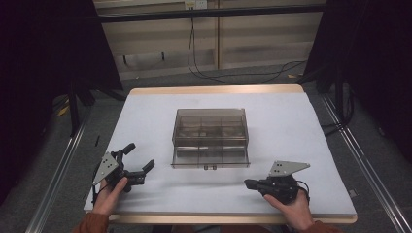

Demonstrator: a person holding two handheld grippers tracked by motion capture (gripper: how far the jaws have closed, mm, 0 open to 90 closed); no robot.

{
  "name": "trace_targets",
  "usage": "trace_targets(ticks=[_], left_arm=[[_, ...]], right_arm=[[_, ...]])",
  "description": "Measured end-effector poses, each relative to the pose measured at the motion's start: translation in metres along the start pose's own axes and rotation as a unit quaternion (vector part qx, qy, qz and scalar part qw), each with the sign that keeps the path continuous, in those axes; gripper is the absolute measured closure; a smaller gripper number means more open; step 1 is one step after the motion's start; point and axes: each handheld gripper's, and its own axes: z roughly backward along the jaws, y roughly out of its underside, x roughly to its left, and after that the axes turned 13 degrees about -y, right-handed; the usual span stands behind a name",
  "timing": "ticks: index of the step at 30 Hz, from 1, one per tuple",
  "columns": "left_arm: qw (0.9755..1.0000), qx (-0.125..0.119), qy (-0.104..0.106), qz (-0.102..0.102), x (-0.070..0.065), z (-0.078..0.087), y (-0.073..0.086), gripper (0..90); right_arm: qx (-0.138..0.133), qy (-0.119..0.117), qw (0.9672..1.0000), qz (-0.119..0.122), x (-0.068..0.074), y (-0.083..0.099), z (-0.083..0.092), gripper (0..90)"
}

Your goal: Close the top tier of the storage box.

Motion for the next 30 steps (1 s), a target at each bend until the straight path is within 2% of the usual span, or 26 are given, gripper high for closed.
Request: trace_targets(ticks=[3,15,28,29,30], left_arm=[[1.0,0.0,-0.001,0.0,0.0,0.0,0.0,1.2],[1.0,0.002,0.0,-0.003,0.001,0.0,0.0,1.2],[1.0,0.001,-0.001,-0.002,0.0,0.001,0.0,1.2],[1.0,-0.002,0.0,0.005,-0.001,0.0,0.0,1.2],[1.0,-0.001,-0.002,0.0,0.0,0.0,0.0,1.2]], right_arm=[[-0.003,0.001,1.0,0.001,-0.001,-0.002,0.0,90.0],[0.01,-0.03,0.9993,0.018,0.008,-0.011,-0.02,90.0],[0.013,-0.047,0.9986,0.022,0.011,-0.017,-0.032,90.0],[0.012,-0.049,0.9985,0.022,0.012,-0.018,-0.033,90.0],[0.011,-0.05,0.9984,0.025,0.013,-0.02,-0.035,90.0]])
